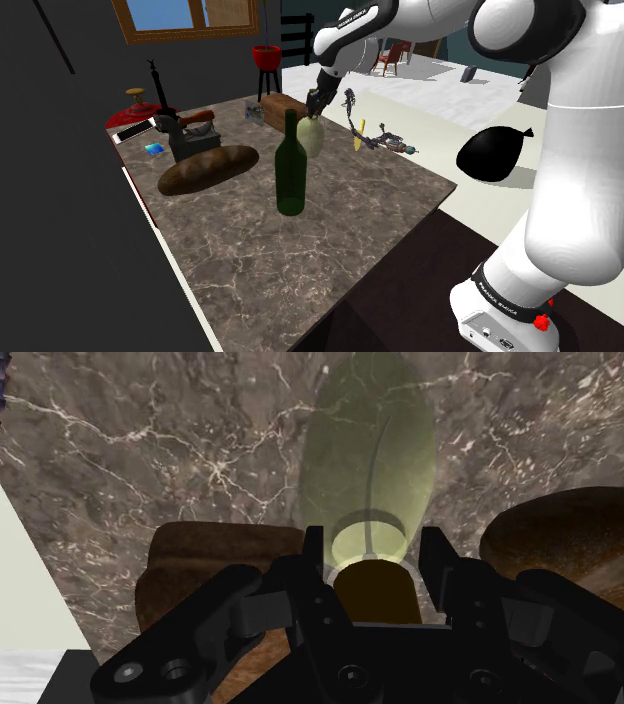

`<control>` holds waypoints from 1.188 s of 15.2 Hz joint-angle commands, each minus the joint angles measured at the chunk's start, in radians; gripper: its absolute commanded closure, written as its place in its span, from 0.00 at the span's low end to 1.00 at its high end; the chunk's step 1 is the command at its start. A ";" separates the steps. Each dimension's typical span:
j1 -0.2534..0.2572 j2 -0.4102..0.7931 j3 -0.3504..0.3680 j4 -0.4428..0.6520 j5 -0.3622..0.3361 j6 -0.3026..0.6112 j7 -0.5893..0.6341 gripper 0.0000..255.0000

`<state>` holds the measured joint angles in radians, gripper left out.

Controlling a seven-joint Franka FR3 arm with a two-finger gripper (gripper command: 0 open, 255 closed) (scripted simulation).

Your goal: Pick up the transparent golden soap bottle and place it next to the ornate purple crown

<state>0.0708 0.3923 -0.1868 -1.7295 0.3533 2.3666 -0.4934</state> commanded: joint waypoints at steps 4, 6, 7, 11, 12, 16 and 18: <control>-0.002 0.005 0.001 0.000 0.003 0.006 -0.004 1.00; -0.002 0.005 0.001 0.000 0.003 0.006 -0.004 1.00; -0.002 0.005 0.001 0.000 0.003 0.006 -0.004 1.00; -0.002 0.005 0.001 0.000 0.003 0.006 -0.004 0.00; -0.002 0.005 0.001 0.000 0.003 0.006 -0.004 0.00; -0.001 -0.065 -0.014 -0.006 -0.022 -0.057 0.011 0.00; -0.001 -0.082 -0.017 -0.005 -0.029 -0.074 0.015 0.00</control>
<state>0.0690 0.3204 -0.2021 -1.7330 0.3287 2.3012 -0.4820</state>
